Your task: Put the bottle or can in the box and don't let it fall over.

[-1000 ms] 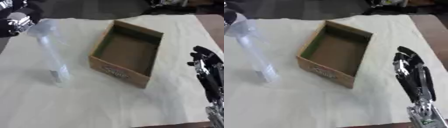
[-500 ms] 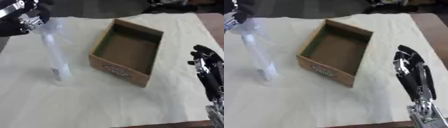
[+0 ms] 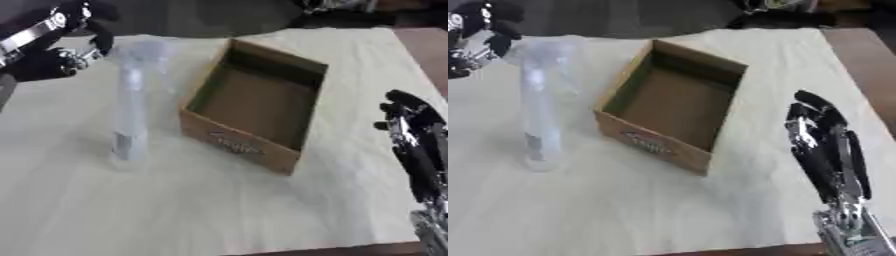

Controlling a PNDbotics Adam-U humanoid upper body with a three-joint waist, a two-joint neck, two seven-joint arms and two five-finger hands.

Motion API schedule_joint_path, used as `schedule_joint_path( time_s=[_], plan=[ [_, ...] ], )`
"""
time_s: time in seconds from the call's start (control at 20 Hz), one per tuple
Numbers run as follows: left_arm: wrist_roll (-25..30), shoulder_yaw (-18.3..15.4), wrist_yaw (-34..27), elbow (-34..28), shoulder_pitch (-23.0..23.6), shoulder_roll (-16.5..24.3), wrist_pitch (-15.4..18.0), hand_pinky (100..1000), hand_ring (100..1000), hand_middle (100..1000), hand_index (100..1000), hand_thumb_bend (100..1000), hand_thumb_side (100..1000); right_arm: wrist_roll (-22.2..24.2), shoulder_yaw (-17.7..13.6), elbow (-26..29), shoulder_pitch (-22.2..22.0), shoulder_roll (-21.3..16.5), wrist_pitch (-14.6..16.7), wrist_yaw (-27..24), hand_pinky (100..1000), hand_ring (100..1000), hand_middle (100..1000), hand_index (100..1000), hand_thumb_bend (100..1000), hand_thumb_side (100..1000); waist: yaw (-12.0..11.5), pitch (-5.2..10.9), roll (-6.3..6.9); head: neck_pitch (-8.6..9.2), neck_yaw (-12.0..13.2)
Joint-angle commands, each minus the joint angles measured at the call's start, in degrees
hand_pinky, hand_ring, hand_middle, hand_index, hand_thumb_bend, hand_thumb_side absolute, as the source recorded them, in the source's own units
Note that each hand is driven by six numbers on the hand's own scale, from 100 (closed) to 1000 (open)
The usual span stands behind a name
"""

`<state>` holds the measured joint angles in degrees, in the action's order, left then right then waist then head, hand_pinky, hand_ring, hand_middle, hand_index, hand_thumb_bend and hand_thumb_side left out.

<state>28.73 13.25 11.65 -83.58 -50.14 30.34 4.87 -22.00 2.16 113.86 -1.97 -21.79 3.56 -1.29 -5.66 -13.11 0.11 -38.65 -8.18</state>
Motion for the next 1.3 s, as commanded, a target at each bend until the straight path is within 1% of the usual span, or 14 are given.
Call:
schedule_joint_path(
  time_s=[0.05,0.3,0.5,0.55,0.8,0.9,1.0,1.05,1.1,1.3],
  plan=[
    [-1.75,-1.93,-0.11,-2.10,-1.03,1.47,-0.16,1000,813,942,919,135,718,-0.10,-0.38,0.73,0.05,-0.38,-0.23,-0.27,683,824,804,815,100,607,-0.12,1.20,-0.03,0.23,-0.22],
    [-2.96,-2.98,-1.53,-6.18,-1.21,2.25,-0.46,1000,815,937,918,138,692,-0.18,-0.37,0.73,-0.06,-0.21,-0.49,-0.13,683,825,805,816,100,608,-0.27,1.14,-0.03,0.18,-0.33],
    [-1.22,-1.96,-1.79,-9.11,-1.03,2.60,-0.56,1000,820,929,909,147,680,-0.23,-0.36,0.73,-0.11,-0.14,-0.51,-0.06,683,825,805,816,100,607,-0.17,1.16,-0.12,0.18,-0.28],
    [-0.66,-1.58,-1.42,-9.66,-1.03,2.69,-0.51,1000,824,924,900,162,668,-0.22,-0.35,0.73,-0.14,-0.13,-0.51,-0.06,683,825,805,816,100,607,-0.14,1.18,-0.13,0.17,-0.25],
    [1.16,-0.15,1.58,-10.69,-1.13,2.70,-0.69,1000,811,904,875,173,627,-0.19,-0.31,0.73,-0.19,-0.06,-0.62,-0.13,683,826,805,816,100,607,-0.06,1.25,-0.13,0.16,-0.06],
    [1.60,0.29,2.53,-10.63,-0.93,2.79,-0.70,999,807,900,868,168,594,-0.20,-0.34,0.73,-0.18,-0.05,-0.61,-0.15,683,825,804,815,100,606,-0.06,1.24,-0.09,0.20,0.02],
    [2.07,0.51,3.01,-10.52,-0.64,2.78,-0.64,1000,809,902,865,147,524,-0.22,-0.36,0.73,-0.18,-0.01,-0.64,-0.17,683,826,804,815,100,606,-0.08,1.21,-0.08,0.21,-0.02],
    [2.40,0.56,2.98,-10.47,-0.50,2.76,-0.63,1000,810,905,867,140,516,-0.23,-0.36,0.73,-0.19,0.00,-0.67,-0.17,683,826,804,815,100,606,-0.10,1.21,-0.07,0.22,-0.03],
    [2.93,0.60,2.70,-10.42,-0.37,2.72,-0.69,1000,811,907,868,134,505,-0.24,-0.36,0.73,-0.19,0.02,-0.71,-0.18,683,826,804,814,100,606,-0.11,1.20,-0.06,0.24,-0.02],
    [6.47,0.38,0.58,-10.29,-0.08,2.54,-1.63,1000,814,916,875,102,389,-0.39,-0.33,0.73,-0.20,0.12,-0.93,-0.23,683,825,803,813,100,608,-0.16,1.17,-0.16,0.21,-0.02]
  ],
)
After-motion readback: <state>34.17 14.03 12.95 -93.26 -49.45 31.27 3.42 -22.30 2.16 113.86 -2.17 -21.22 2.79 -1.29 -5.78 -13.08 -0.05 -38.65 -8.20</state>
